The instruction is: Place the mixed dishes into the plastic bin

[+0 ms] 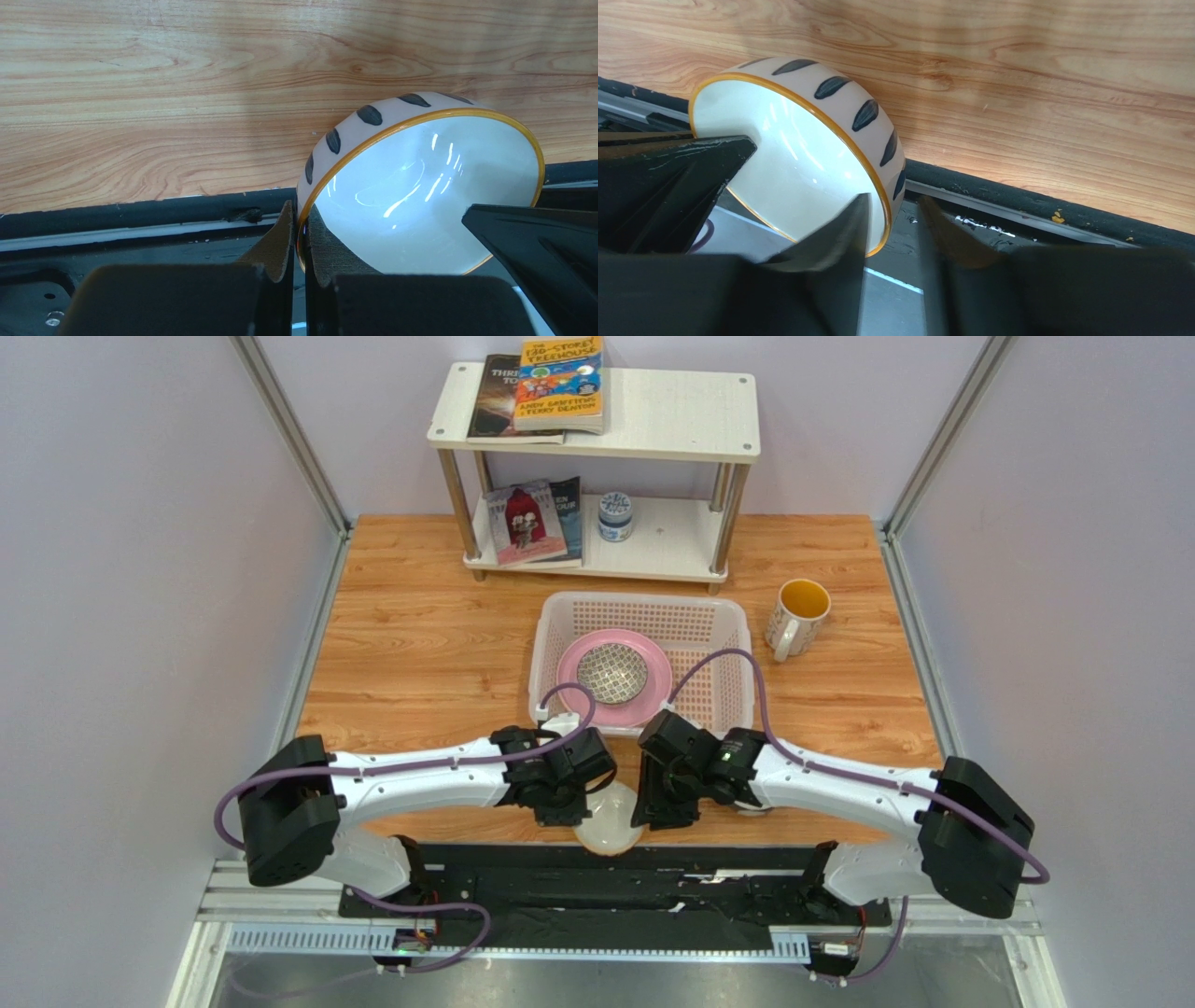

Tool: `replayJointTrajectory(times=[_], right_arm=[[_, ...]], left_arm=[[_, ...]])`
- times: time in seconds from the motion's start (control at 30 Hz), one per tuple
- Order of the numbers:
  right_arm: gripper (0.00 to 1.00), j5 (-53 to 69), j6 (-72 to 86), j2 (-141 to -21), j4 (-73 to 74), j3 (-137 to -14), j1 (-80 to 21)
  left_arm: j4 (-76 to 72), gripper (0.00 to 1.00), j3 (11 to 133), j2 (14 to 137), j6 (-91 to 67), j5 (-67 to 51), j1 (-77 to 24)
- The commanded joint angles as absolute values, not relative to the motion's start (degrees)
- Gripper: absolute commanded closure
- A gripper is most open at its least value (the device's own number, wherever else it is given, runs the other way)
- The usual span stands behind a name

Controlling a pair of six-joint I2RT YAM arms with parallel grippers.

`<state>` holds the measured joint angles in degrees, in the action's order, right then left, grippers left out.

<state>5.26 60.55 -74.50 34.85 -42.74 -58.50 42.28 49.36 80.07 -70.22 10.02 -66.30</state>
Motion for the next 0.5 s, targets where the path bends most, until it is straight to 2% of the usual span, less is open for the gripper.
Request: replayJointTrajectory(times=[0.0, 0.1, 0.2, 0.27, 0.3, 0.33, 0.37, 0.47], right_arm=[[0.97, 3.69, 61.96, -74.62, 33.13, -43.77, -59.94], [1.0, 4.04, 61.44, -74.01, 34.36, -44.21, -60.73], [1.0, 2.12, 59.6, -72.34, 38.83, -46.75, -62.05], [1.0, 0.8, 58.8, -70.68, 42.08, -48.95, -62.67], [1.0, 0.62, 57.84, -70.06, 42.88, -49.56, -62.67], [1.0, 0.53, 57.48, -69.44, 43.59, -51.14, -62.58], [1.0, 0.27, 56.96, -68.22, 45.33, -52.02, -62.58], [1.0, 0.09, 55.2, -67.24, 49.55, -57.27, -62.67]], left_arm=[[41.57, 1.0, 50.98, 77.35, -70.31, 10.63, -66.53], [42.53, 1.0, 50.98, 76.21, -69.96, 10.81, -66.45], [45.69, 0.89, 50.98, 72.71, -70.57, 12.3, -66.45], [47.54, 0.79, 49.93, 69.71, -71.98, 14.66, -66.45], [48.59, 0.71, 49.14, 66.22, -72.68, 15.72, -66.45], [49.56, 0.53, 48.87, 64.35, -74.08, 16.78, -66.45], [51.92, 0.47, 48.61, 60.68, -74.61, 18.88, -66.45], [57.19, 0.37, 48.43, 54.52, -76.37, 22.31, -66.01]])
